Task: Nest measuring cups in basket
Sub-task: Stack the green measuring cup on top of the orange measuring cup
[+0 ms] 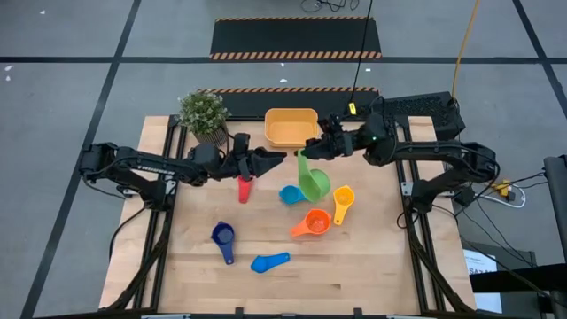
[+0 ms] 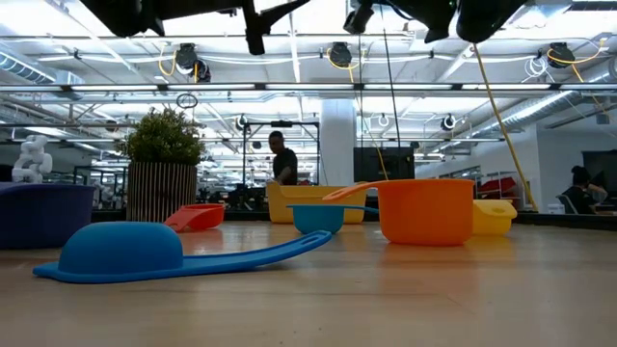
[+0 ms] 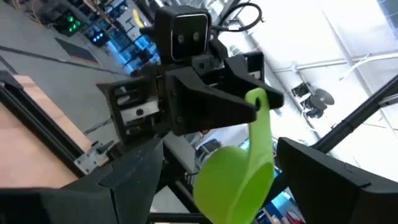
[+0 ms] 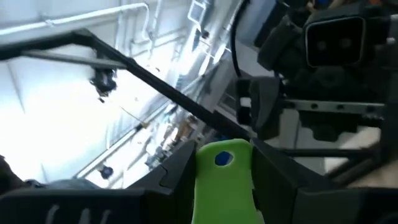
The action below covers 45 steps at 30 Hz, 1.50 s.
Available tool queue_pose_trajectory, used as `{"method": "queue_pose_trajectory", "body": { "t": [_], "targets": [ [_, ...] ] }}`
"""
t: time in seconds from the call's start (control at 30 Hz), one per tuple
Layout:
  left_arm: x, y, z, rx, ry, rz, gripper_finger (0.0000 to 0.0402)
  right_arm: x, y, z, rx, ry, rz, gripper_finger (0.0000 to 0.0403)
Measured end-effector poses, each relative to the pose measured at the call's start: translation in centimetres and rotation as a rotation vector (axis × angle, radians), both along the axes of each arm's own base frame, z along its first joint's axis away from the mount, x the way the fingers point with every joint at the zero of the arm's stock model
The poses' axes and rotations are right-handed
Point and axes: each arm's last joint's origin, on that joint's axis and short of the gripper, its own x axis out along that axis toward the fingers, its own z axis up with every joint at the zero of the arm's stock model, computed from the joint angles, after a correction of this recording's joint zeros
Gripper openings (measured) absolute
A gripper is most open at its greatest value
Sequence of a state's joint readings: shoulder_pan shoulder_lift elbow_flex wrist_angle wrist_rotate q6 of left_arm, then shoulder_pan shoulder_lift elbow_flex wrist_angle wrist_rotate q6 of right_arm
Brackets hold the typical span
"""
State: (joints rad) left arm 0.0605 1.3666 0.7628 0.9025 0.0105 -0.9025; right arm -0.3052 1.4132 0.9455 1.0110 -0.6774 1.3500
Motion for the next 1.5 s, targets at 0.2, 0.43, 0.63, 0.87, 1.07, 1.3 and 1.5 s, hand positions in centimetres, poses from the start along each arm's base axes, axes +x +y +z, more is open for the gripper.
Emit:
{"method": "queue_pose_trajectory", "body": {
  "t": [0.2,0.43,0.63,0.87,1.07,1.3,1.5],
  "targets": [
    [-0.2,-0.5,0.6,0.008,-0.066,-0.014,0.0317,0.8,0.3,-0.4,0.052,-0.042,-0.040,0.0121],
    [0.2,-1.1,0.2,-0.003,-0.058,-0.049,0.0317,2.0,0.3,-1.9,0.076,-0.006,-0.075,0.0121],
    [0.8,-1.4,-0.5,-0.039,-0.051,-0.072,0.0317,2.2,0.3,-2.2,0.062,-0.012,-0.086,0.0121],
    [0.8,-1.5,-0.7,-0.046,-0.043,-0.075,0.0317,2.3,0.2,-2.2,0.055,-0.013,-0.104,0.0121],
    [0.9,-1.1,-0.8,-0.050,-0.041,-0.036,0.0301,2.3,0.2,-2.3,0.046,-0.006,-0.107,0.0121],
    [2.2,-1.0,-0.3,-0.028,-0.053,-0.069,0.0226,2.3,0.2,-2.3,0.041,-0.003,-0.108,0.0121],
    [3.3,-1.2,0.0,0.012,-0.055,-0.130,0.0175,2.3,0.2,-2.4,0.037,-0.003,-0.110,0.0121]
  ]
}}
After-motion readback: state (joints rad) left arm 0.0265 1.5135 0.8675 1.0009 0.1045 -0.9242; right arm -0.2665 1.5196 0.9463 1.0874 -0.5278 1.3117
